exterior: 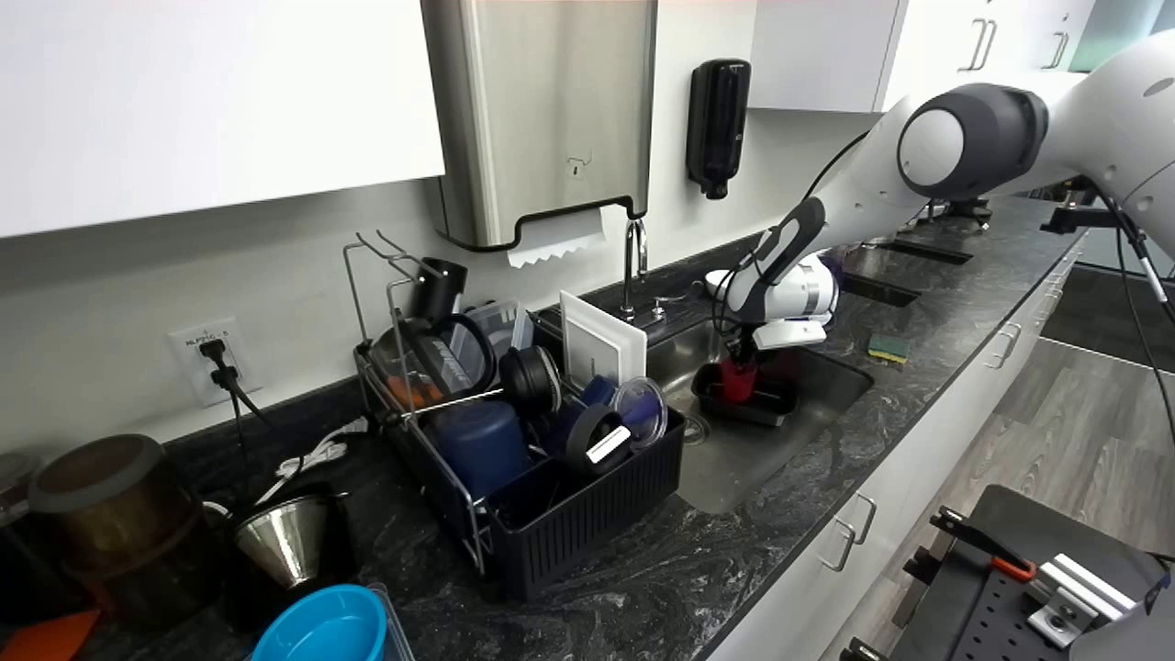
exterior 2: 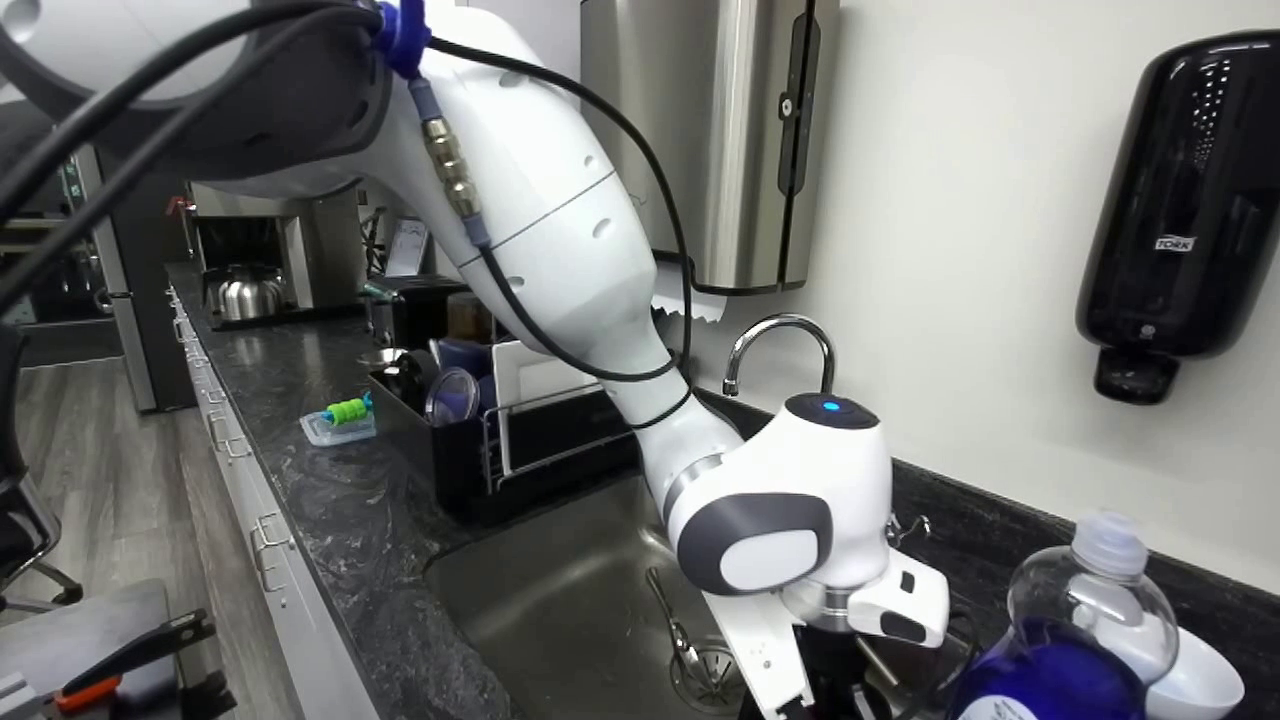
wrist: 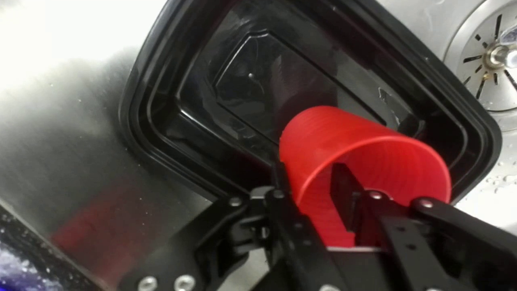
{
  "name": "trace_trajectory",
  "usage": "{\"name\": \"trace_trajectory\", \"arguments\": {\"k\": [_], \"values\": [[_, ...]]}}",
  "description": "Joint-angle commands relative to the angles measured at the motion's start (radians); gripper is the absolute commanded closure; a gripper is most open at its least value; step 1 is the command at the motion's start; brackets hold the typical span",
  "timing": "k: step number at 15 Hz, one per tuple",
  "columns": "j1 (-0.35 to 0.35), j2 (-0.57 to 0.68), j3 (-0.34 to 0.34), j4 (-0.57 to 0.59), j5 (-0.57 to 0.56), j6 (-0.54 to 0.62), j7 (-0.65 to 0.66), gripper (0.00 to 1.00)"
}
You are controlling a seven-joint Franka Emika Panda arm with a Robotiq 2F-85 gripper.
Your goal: Put the red cup in the black bowl
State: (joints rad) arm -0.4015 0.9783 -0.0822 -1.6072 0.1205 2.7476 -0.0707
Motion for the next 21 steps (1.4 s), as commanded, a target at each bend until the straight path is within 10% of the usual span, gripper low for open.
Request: {"name": "trace_trajectory", "arguments": {"k": [1, 7, 21], "values": [[-0.018, 0.001, 0.021, 0.002, 0.009, 0.019, -0.026, 0.36], [-0.011, -0.025, 0.028, -0.021, 0.007, 0.025, -0.028, 0.0], [0.038, -0.182, 0.014, -0.125, -0.015, -0.001, -0.022, 0.0]]}}
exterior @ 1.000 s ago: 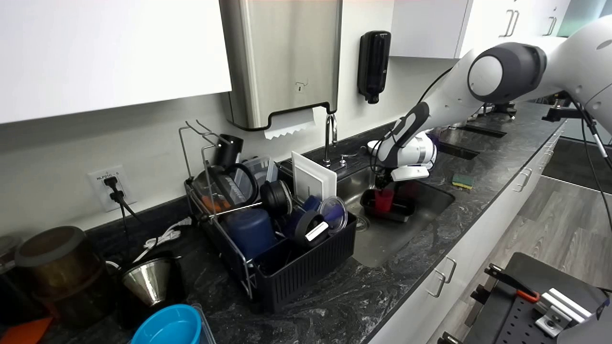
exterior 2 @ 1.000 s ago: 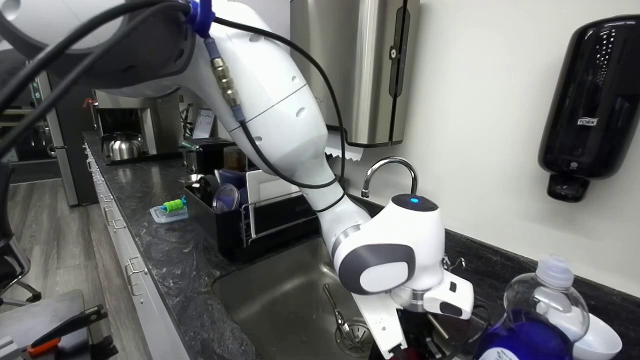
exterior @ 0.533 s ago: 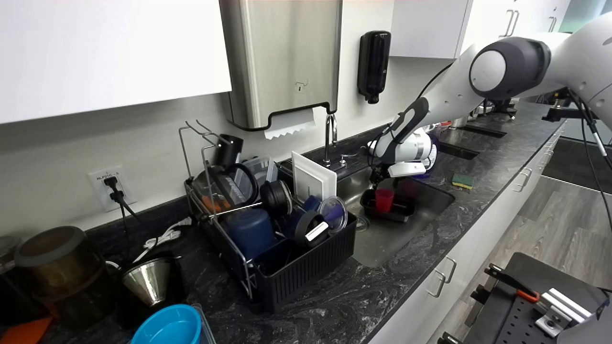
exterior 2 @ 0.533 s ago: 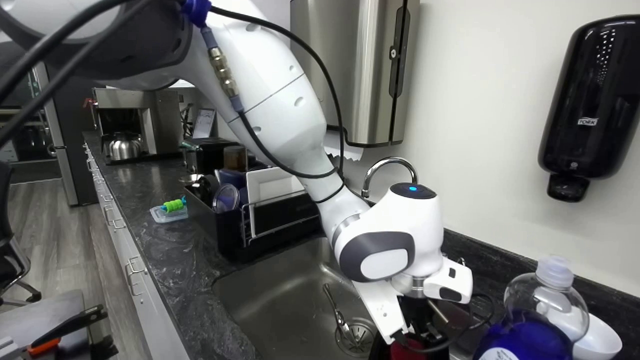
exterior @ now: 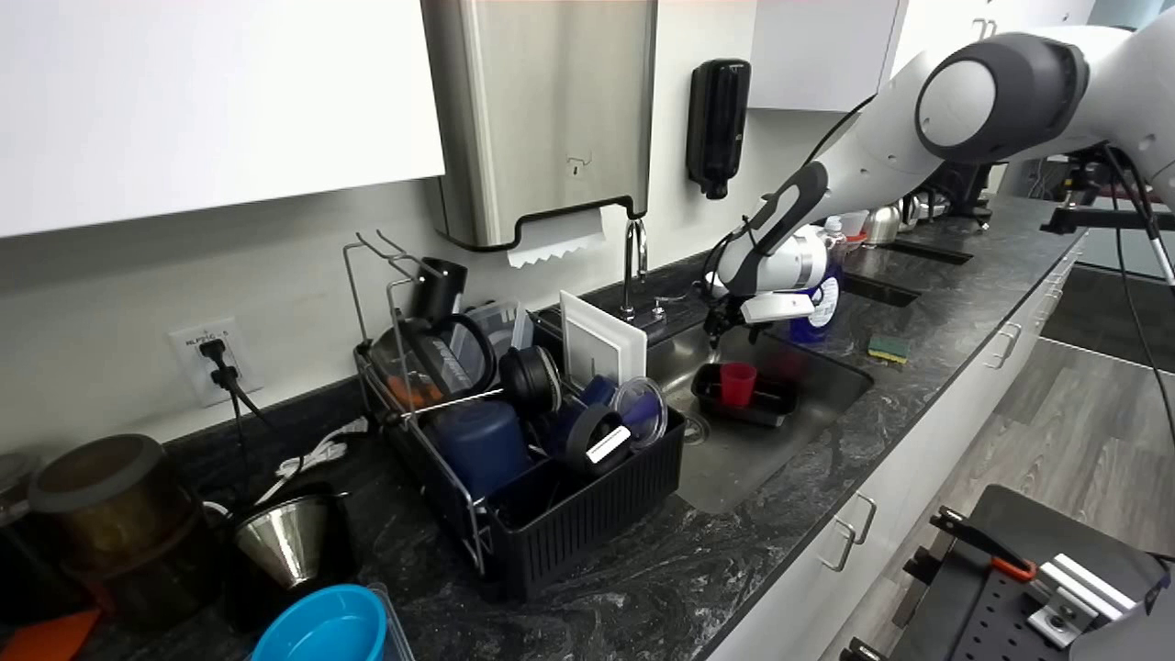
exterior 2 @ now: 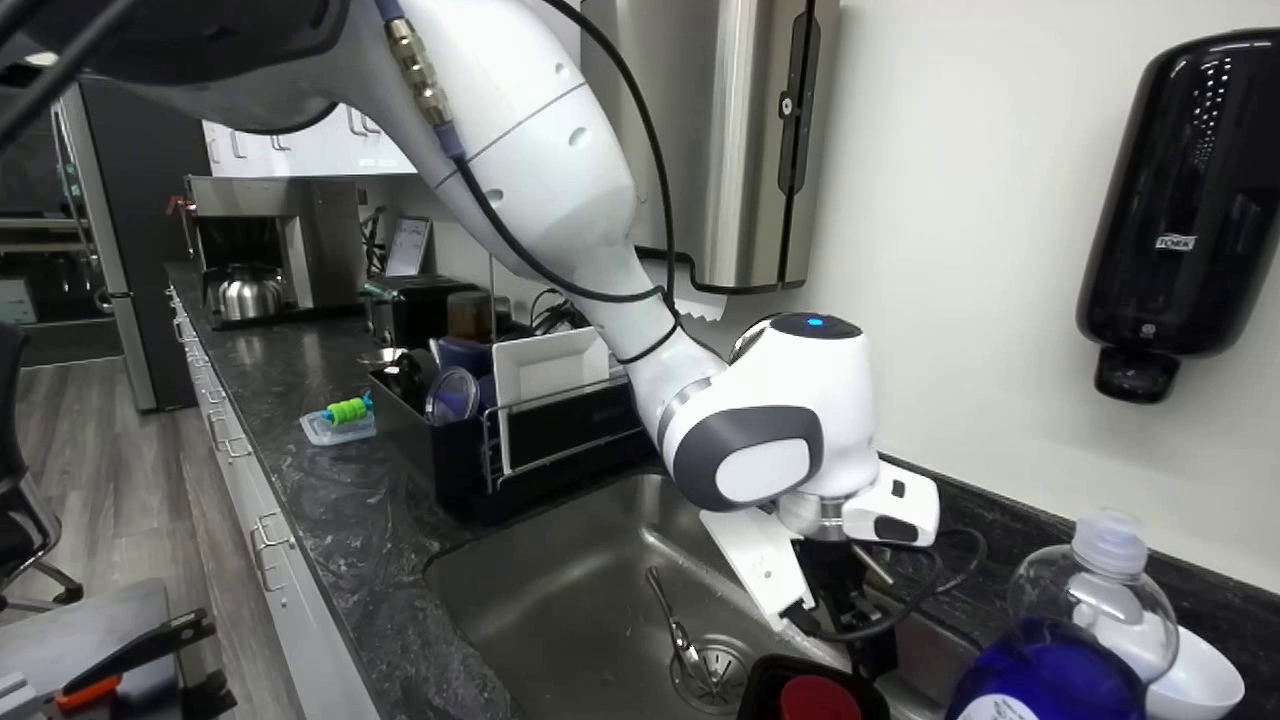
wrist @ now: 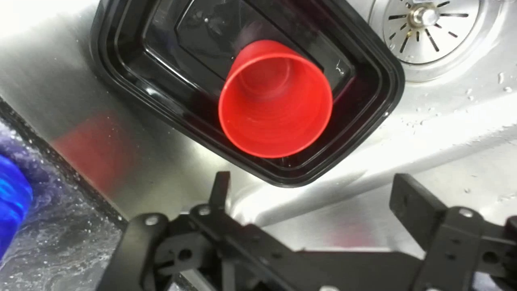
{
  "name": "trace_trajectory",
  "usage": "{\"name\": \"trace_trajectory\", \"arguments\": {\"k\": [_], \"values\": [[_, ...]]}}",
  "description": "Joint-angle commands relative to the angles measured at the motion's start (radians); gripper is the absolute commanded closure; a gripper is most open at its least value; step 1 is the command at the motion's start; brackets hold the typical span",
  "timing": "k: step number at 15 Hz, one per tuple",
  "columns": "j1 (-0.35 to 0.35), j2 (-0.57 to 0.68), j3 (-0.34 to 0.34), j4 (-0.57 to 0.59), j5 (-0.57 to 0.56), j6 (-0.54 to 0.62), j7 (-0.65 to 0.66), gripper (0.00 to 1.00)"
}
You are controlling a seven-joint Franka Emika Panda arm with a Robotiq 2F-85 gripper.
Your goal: Put the red cup in the black bowl
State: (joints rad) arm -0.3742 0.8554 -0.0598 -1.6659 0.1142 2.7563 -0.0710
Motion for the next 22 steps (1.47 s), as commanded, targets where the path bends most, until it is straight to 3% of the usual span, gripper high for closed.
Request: {"name": "trace_trajectory", "arguments": {"k": [1, 10, 22], "values": [[0.015, -0.073, -0.011, -0.077, -0.012, -0.014, -0.02, 0.0], [0.036, -0.181, -0.021, -0.16, -0.044, -0.071, -0.046, 0.0], [0.055, -0.377, -0.005, -0.365, -0.041, -0.054, -0.14, 0.0]]}}
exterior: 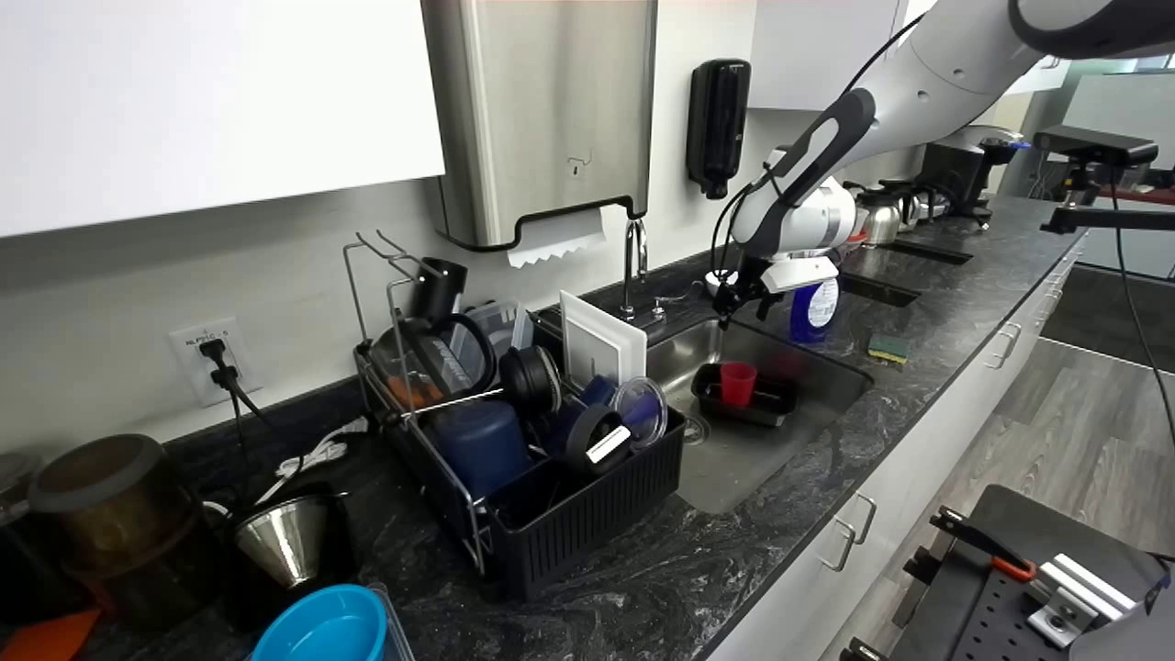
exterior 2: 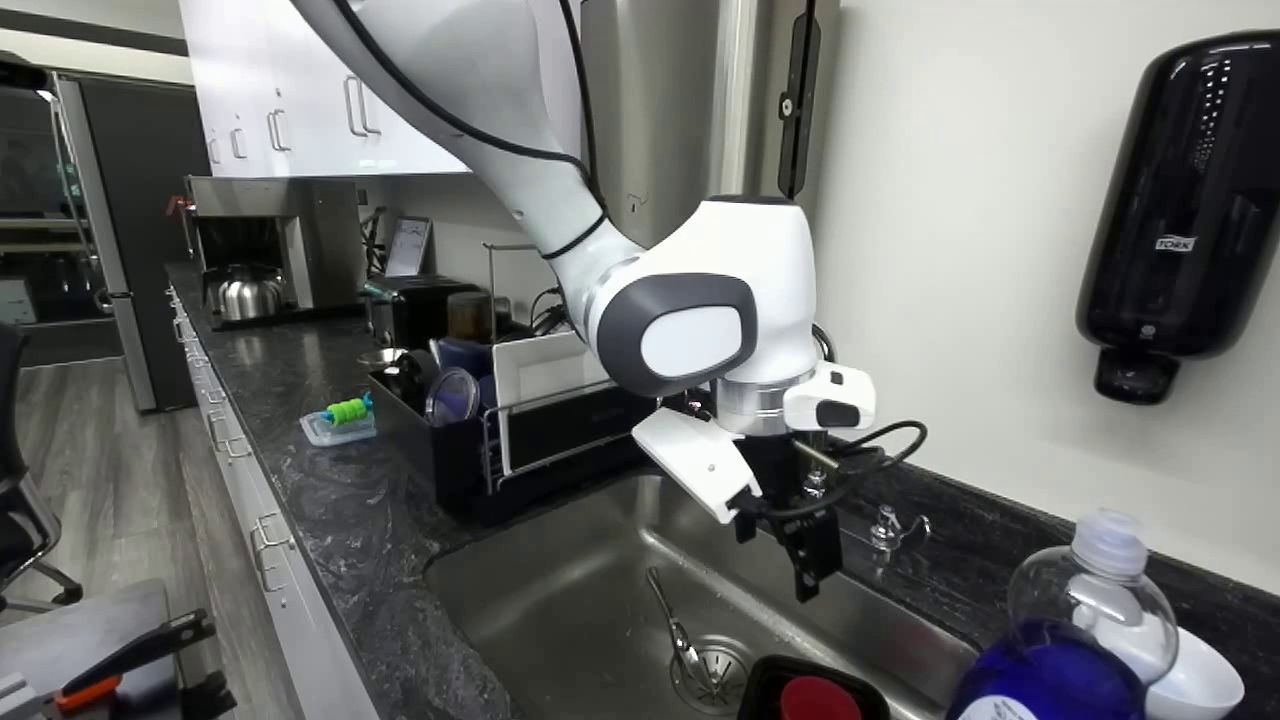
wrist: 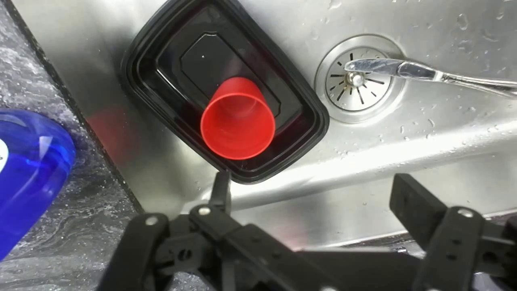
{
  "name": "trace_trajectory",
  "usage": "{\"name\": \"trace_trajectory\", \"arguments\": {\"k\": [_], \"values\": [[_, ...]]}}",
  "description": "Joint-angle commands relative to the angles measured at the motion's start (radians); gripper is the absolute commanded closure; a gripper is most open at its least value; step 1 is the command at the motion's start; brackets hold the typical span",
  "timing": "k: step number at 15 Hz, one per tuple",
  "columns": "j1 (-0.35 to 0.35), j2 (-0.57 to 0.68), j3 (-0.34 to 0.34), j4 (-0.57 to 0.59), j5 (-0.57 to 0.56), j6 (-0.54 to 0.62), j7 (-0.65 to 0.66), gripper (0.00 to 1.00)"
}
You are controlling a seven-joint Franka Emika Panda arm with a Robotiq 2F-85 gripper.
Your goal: Put the red cup in the black bowl
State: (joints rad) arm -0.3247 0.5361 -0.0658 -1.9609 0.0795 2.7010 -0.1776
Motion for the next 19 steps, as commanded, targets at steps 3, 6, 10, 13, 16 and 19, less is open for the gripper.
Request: {"name": "trace_trajectory", "arguments": {"k": [3, 6, 10, 13, 16, 19], "values": [[0.008, -0.106, 0.018, -0.126, 0.005, 0.0, -0.066, 0.0], [0.019, -0.148, 0.028, -0.174, 0.007, 0.001, -0.087, 0.0], [0.032, -0.198, 0.036, -0.232, 0.011, 0.006, -0.115, 0.0], [0.033, -0.228, 0.04, -0.261, 0.021, 0.0, -0.143, 0.0], [0.024, -0.25, 0.045, -0.279, 0.049, -0.024, -0.189, 0.0], [0.046, -0.228, 0.024, -0.261, 0.033, -0.006, -0.155, 0.0]]}}
